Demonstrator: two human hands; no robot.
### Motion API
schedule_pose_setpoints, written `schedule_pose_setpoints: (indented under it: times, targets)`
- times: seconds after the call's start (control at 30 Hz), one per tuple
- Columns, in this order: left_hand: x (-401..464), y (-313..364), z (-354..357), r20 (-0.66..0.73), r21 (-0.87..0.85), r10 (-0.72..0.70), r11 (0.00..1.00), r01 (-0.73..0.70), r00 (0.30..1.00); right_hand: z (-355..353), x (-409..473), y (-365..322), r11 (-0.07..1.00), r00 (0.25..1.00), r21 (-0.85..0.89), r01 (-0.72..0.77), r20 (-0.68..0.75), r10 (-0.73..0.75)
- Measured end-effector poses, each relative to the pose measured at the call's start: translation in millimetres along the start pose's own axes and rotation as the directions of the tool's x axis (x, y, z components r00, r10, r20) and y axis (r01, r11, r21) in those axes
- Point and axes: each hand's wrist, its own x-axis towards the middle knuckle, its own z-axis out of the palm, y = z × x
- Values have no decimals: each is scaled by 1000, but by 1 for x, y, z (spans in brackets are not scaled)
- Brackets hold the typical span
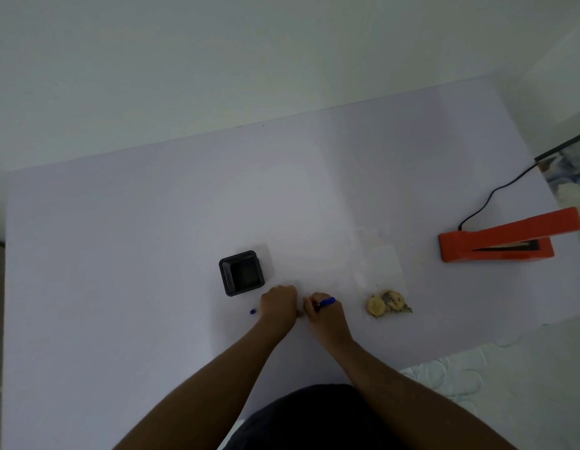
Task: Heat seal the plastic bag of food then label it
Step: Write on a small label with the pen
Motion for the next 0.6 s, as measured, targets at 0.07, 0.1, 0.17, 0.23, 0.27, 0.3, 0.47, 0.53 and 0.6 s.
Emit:
schedule_pose_setpoints:
  times: [0.07,0.1,0.17,0.23,0.27,0.3,0.47,0.53,0.6]
  targets:
    - [-1,0,-1,-1,-5,1,1000,-1,1000,1,0,2,1000,1000,-17,-7,7,7]
    - [-1,0,-2,-2,-5,2,1000,-2,1000,2,0,2,1000,1000,-22,-8,9,8]
    - [0,-1,-1,-6,-2,6,1000,-6,1000,4,0,4,999,1000,-31,-9,16,10]
    - [-1,-1,-1,-6,-2,8,1000,-8,1000,5,0,6,997,999,-76,2,42,1]
    - [-1,-1,-1,-3,-4,7,1000,-7,1000,6,0,7,996,999,-90,1,45,3]
    - [-1,-1,-2,1,-7,6,1000,-6,1000,6,1,8,997,999,-80,-8,36,11]
    - [-1,0,-2,0,2,5,1000,-5,1000,8,-1,11,993,997,-117,21,77,-12]
    - [0,0,-1,1,0,4,1000,-4,1000,7,-2,12,994,999,-108,27,41,-22]
    - [-2,0,-2,3,-2,0,1000,0,1000,6,-2,12,994,999,-107,34,24,-32]
